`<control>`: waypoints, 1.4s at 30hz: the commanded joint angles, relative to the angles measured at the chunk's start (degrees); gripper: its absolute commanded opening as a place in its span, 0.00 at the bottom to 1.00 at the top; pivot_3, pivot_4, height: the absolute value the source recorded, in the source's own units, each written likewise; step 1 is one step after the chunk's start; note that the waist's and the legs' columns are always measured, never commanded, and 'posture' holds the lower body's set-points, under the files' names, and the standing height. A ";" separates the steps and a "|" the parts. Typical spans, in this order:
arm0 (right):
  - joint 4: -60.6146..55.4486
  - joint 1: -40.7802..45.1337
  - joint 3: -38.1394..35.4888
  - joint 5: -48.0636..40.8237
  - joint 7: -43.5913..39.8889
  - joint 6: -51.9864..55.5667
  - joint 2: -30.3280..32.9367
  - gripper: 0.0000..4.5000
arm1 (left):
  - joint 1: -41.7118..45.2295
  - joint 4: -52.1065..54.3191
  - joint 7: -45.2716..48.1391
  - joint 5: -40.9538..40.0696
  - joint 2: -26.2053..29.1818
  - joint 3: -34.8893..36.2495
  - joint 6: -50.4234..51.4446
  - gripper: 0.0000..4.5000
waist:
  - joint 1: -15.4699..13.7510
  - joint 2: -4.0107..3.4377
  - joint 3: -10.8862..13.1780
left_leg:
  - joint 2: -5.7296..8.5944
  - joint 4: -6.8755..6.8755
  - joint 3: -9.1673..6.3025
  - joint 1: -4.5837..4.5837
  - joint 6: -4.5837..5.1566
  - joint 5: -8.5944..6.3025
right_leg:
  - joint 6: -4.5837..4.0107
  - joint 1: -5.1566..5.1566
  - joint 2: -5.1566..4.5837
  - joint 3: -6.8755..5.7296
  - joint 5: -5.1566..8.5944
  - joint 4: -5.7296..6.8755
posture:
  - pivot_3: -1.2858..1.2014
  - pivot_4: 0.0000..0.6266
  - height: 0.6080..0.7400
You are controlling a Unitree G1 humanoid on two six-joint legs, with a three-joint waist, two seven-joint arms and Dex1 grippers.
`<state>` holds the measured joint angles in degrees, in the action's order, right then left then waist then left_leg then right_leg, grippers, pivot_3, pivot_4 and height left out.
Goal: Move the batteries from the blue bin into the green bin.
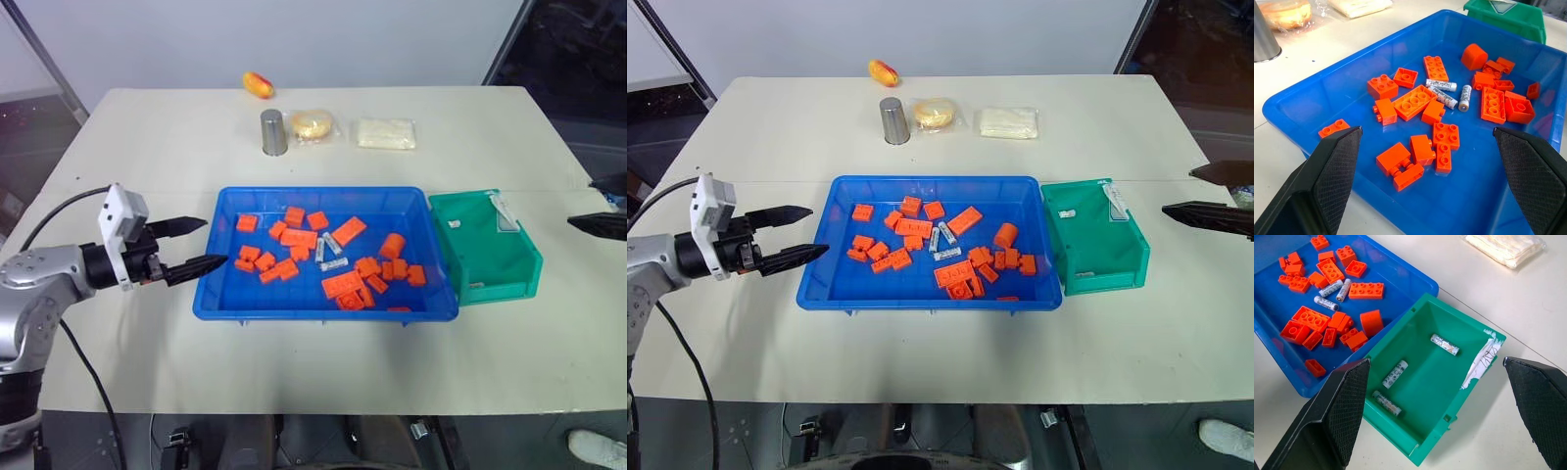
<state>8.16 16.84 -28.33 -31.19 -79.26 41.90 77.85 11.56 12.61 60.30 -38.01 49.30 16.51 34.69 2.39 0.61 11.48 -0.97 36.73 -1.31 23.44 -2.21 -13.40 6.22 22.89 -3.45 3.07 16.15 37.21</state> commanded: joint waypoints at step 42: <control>6.39 38.84 54.63 22.06 11.62 -11.83 -49.74 0.99 | 0.05 10.26 -6.14 -5.29 -1.27 1.22 1.83 1.00 | 0.17 0.06 0.00 | 0.02 0.32 -0.28 0.61 0.00 0.01 | 0.03 0.58 0.10 -0.09 -0.03 0.47 | 0.52 0.24 1.00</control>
<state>14.06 53.29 26.60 -9.94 -67.42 31.42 28.58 11.62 20.78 54.63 -42.50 48.02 15.64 37.22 2.56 0.68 11.48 -0.95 37.06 -1.61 24.05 -2.21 -13.40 6.24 23.48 -3.34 2.97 16.12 37.74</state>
